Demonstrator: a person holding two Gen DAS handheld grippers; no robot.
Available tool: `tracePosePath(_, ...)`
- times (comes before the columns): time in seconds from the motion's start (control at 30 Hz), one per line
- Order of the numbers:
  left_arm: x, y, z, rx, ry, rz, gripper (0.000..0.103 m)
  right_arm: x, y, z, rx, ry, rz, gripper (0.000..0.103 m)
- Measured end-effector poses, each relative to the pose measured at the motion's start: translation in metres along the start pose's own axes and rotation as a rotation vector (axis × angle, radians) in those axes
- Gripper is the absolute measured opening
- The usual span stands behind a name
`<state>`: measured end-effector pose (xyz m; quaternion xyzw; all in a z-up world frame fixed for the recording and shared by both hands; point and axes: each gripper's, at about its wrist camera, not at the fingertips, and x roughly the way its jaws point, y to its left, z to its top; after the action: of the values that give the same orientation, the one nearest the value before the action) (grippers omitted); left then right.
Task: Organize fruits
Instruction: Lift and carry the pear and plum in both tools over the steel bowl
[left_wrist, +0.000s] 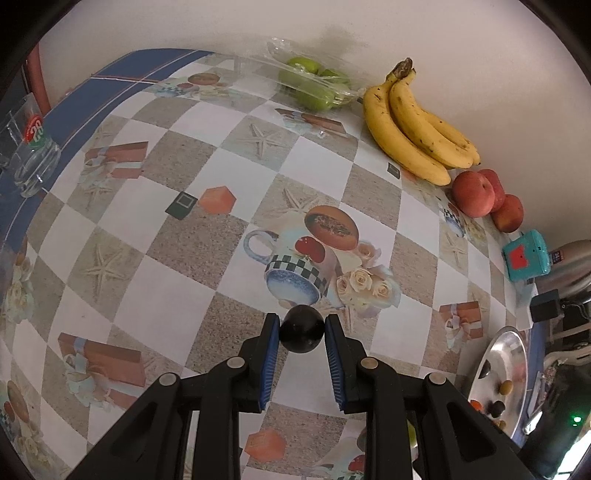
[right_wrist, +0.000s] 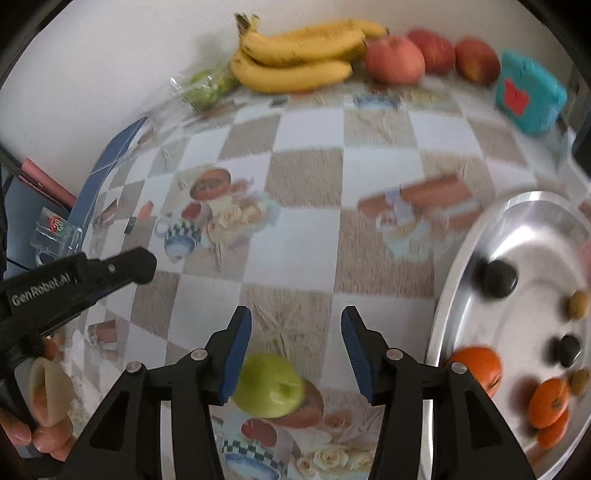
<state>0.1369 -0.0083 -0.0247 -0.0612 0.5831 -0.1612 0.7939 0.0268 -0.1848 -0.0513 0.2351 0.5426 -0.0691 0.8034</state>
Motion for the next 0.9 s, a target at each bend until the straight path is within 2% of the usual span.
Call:
tracePosePath(0.23,-0.003,0.0,0.0,-0.003,0.0,-0.013,0.027,0.0,0.001,-0.009,-0.007,0.042,-0.012,0.053)
tracePosePath(0.3,-0.004,0.0,-0.001,-0.005,0.003,-0.018,0.027,-0.002,0.001,-0.011,-0.008,0.048,0.0,0.059)
tracePosePath(0.37,-0.005,-0.001,-0.001,-0.004,0.005,-0.025,0.027,-0.004,0.001,-0.012,-0.004,0.047,-0.002,0.061)
tracePosePath(0.6,-0.007,-0.003,-0.002,-0.001,0.003,-0.034,0.027,-0.001,0.008,-0.018,-0.021,0.08,0.017,0.061)
tracePosePath(0.9,-0.006,-0.002,-0.002,-0.004,0.005,-0.03,0.027,0.0,0.006,-0.018,-0.022,0.052,0.024,0.059)
